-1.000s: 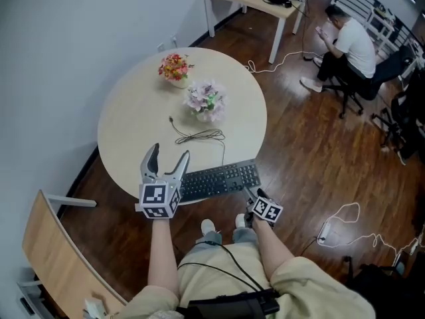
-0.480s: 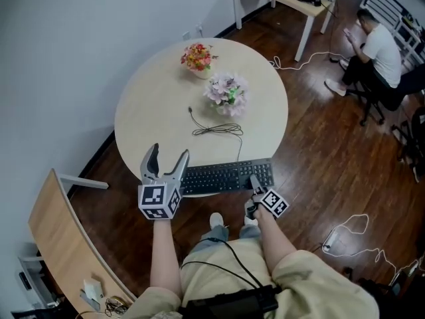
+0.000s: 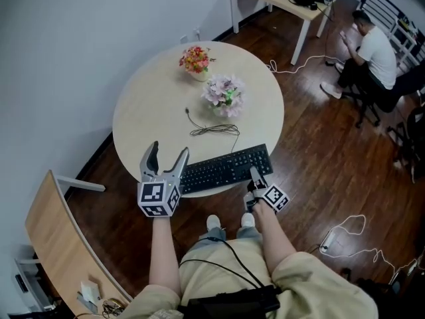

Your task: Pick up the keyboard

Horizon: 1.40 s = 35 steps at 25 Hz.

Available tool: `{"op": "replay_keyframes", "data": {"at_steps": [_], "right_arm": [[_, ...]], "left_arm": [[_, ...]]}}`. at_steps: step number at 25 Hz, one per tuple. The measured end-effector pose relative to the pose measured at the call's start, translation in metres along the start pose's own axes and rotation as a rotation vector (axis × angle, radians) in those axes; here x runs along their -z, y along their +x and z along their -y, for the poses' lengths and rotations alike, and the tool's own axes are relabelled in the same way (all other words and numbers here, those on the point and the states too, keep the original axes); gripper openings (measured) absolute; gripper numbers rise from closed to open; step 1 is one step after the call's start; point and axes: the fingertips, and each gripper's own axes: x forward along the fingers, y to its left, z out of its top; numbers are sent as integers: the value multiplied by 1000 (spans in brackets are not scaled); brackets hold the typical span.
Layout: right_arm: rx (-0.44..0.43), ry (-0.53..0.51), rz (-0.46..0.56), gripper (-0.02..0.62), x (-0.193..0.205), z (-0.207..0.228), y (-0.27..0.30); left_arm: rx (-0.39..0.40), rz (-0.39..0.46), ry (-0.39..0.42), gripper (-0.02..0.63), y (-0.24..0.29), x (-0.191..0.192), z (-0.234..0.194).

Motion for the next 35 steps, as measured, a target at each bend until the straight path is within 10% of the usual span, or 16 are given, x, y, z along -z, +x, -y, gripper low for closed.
{"op": "replay_keyframes", "data": {"at_steps": [10,19,35], "right_arm": [[-429,-395,7,91,-55,-233,52],[-421,-975,77,91,-77,-377,41],[-351,-1136,186,89,-94,-423,31]], "left_arm": [[25,73,-12,370,4,-25,5],[1,184,-7,370,-5,-70,1],[-109,269,60,370,-25,-115,-16]]}}
